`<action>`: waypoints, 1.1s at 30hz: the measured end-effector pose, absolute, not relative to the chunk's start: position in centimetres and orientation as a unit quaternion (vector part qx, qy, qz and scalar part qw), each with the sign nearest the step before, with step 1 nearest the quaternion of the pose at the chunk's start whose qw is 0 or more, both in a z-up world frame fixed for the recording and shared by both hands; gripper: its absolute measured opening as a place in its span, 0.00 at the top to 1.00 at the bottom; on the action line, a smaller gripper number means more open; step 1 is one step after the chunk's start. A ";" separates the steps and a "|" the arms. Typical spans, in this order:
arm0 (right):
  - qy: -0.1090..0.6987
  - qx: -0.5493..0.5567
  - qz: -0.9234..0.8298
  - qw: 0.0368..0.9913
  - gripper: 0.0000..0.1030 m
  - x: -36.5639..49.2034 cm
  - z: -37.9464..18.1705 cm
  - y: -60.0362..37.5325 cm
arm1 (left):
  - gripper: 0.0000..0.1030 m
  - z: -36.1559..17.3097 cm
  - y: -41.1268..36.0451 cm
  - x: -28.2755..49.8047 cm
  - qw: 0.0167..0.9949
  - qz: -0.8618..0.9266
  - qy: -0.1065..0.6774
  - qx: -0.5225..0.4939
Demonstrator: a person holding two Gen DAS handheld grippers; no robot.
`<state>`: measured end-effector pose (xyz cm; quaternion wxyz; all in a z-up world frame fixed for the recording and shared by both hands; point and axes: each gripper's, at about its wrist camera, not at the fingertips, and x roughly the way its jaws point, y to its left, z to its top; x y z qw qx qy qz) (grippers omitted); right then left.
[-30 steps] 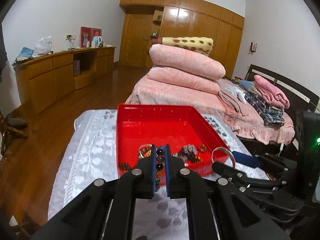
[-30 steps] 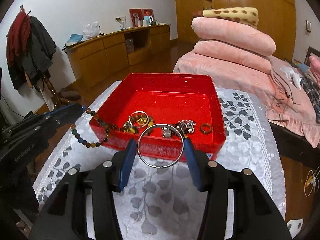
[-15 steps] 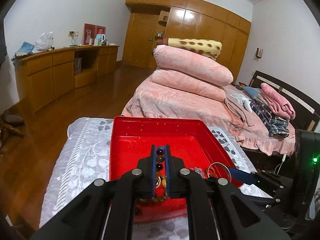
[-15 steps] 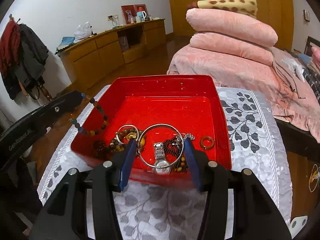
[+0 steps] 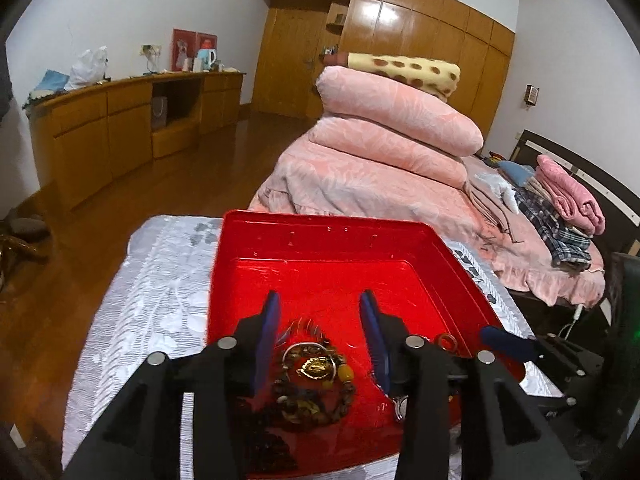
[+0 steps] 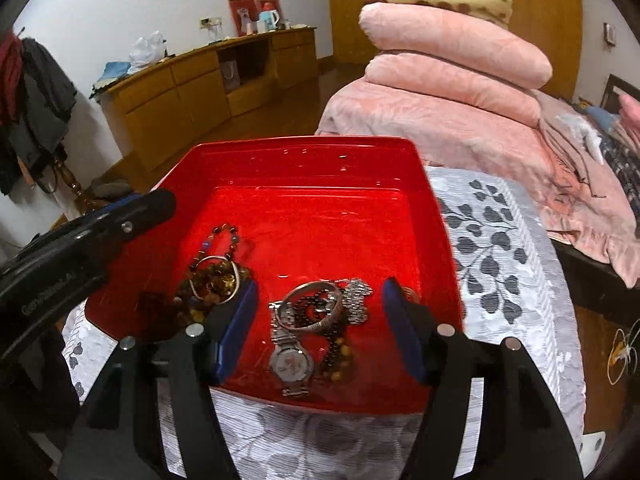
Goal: Organize jewelry
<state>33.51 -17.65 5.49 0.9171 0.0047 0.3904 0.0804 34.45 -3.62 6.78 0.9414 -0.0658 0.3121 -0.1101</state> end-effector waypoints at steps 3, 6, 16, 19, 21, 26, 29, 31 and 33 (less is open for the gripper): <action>0.379 0.004 0.073 0.923 0.29 32.8 5.9 -18.1 | 0.53 7.2 -3.2 33.6 0.945 -0.106 0.302 -0.067; 0.368 0.003 0.069 0.927 0.23 31.7 6.4 -18.6 | 0.43 7.5 -3.0 32.8 0.948 -0.102 0.295 -0.061; 0.334 0.000 0.074 0.940 0.08 27.4 7.9 -19.2 | 0.16 9.1 -2.0 27.9 0.964 -0.091 0.245 -0.042; 0.322 0.002 0.075 0.944 0.06 25.8 8.2 -19.5 | 0.09 9.5 -1.9 26.2 0.971 -0.083 0.223 -0.030; 0.310 0.002 0.077 0.948 0.06 24.6 8.6 -19.7 | 0.08 9.6 -1.7 24.9 0.975 -0.078 0.208 -0.023; 0.280 0.014 0.081 0.957 0.06 22.1 9.5 -20.4 | 0.07 9.9 -1.5 22.5 0.977 -0.086 0.192 -0.025; 0.265 0.020 0.085 0.960 0.06 20.8 10.2 -20.6 | 0.07 10.3 -1.4 21.0 0.980 -0.089 0.176 -0.021; 0.258 0.020 0.085 0.962 0.06 20.1 10.6 -20.7 | 0.07 10.6 -1.3 20.1 0.982 -0.089 0.167 -0.019; 0.250 0.019 0.085 0.964 0.06 19.4 11.0 -20.7 | 0.07 11.0 -1.4 19.1 0.983 -0.090 0.159 -0.017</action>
